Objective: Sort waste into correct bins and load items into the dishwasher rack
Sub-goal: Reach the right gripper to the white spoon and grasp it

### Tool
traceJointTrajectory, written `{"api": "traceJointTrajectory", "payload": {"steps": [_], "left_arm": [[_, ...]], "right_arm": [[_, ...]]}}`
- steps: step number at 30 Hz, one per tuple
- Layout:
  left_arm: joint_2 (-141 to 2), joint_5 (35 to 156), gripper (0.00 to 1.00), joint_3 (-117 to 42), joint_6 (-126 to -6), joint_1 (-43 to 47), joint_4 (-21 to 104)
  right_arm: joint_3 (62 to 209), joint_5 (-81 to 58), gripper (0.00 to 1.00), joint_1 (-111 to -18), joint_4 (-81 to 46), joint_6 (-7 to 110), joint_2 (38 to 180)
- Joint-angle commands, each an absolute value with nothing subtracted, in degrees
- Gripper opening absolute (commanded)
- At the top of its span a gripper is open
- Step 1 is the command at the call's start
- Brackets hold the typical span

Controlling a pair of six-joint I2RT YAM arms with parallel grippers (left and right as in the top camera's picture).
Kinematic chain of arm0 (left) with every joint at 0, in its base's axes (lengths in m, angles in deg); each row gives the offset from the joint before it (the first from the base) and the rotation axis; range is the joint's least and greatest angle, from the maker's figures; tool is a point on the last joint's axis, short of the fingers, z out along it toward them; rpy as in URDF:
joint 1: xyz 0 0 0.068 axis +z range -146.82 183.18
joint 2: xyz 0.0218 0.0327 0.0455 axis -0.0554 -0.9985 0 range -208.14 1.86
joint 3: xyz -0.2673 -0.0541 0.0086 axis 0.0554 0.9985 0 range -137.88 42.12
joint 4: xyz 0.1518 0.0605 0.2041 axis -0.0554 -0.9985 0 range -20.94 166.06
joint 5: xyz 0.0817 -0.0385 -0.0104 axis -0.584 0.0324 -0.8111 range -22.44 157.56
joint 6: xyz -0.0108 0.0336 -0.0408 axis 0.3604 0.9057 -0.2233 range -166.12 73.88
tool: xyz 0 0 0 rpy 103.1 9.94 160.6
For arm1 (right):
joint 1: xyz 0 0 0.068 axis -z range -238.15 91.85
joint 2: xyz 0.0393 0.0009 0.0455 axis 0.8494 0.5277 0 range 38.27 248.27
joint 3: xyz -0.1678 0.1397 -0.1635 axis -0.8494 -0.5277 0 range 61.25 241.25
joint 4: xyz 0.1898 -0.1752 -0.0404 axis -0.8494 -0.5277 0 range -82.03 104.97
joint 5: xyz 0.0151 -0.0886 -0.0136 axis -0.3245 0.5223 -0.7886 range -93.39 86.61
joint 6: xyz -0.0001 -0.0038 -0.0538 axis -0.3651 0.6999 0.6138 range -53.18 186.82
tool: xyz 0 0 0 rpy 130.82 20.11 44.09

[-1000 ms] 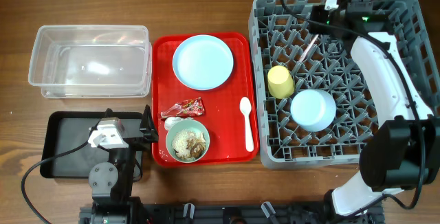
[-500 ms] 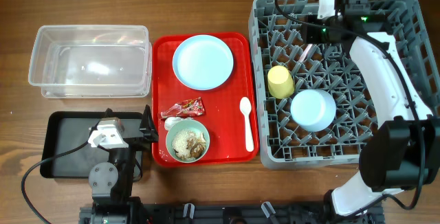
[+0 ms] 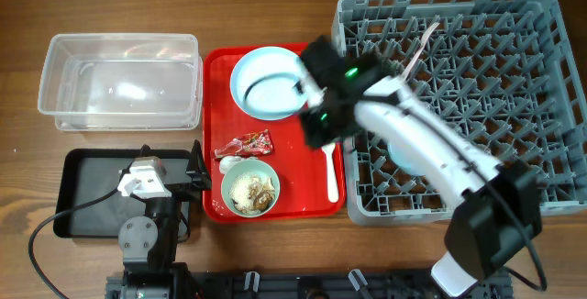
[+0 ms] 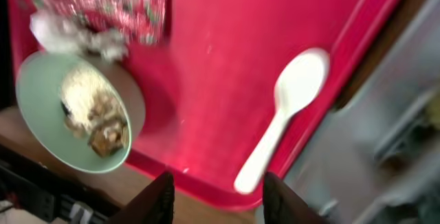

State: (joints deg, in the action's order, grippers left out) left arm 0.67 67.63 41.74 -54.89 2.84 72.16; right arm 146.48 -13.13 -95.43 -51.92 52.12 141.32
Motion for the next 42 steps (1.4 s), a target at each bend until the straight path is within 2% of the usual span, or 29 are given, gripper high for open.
{"api": "traceJointTrajectory", "payload": {"steps": [1, 7, 11, 19, 29, 32, 36, 37, 42], "left_arm": [[0.7, 68.1, 1.0, 41.8, -53.8, 2.7, 71.7], [0.7, 68.1, 1.0, 41.8, -53.8, 2.7, 71.7], [0.7, 68.1, 1.0, 41.8, -53.8, 2.7, 71.7], [0.7, 68.1, 1.0, 41.8, -53.8, 2.7, 71.7], [0.7, 68.1, 1.0, 41.8, -53.8, 2.7, 71.7], [0.7, 68.1, 1.0, 41.8, -53.8, 2.7, 71.7], [0.7, 68.1, 1.0, 41.8, -53.8, 2.7, 71.7], [0.7, 68.1, 1.0, 41.8, -53.8, 2.7, 71.7], [0.7, 68.1, 1.0, 41.8, -53.8, 2.7, 71.7]], "right_arm": [[139.5, -5.3, 0.44, -101.3, -51.6, 40.5, 141.6], [126.9, -4.9, 0.45, -103.6, -40.7, 36.8, 141.6], [122.7, 1.4, 0.48, -103.6, -32.7, 36.8, 141.6], [122.6, 8.6, 0.48, -103.6, -30.2, 36.8, 141.6], [120.4, 3.1, 0.46, -103.6, -24.5, 40.0, 144.9], [121.4, 1.2, 0.36, -103.6, -24.6, 43.6, 144.7], [124.4, 1.2, 0.12, -103.6, -25.0, 45.9, 144.6], [126.0, 1.2, 0.09, -103.6, -25.6, 46.3, 144.6], [140.4, 1.7, 0.07, -102.4, -33.6, 50.4, 141.5]]}}
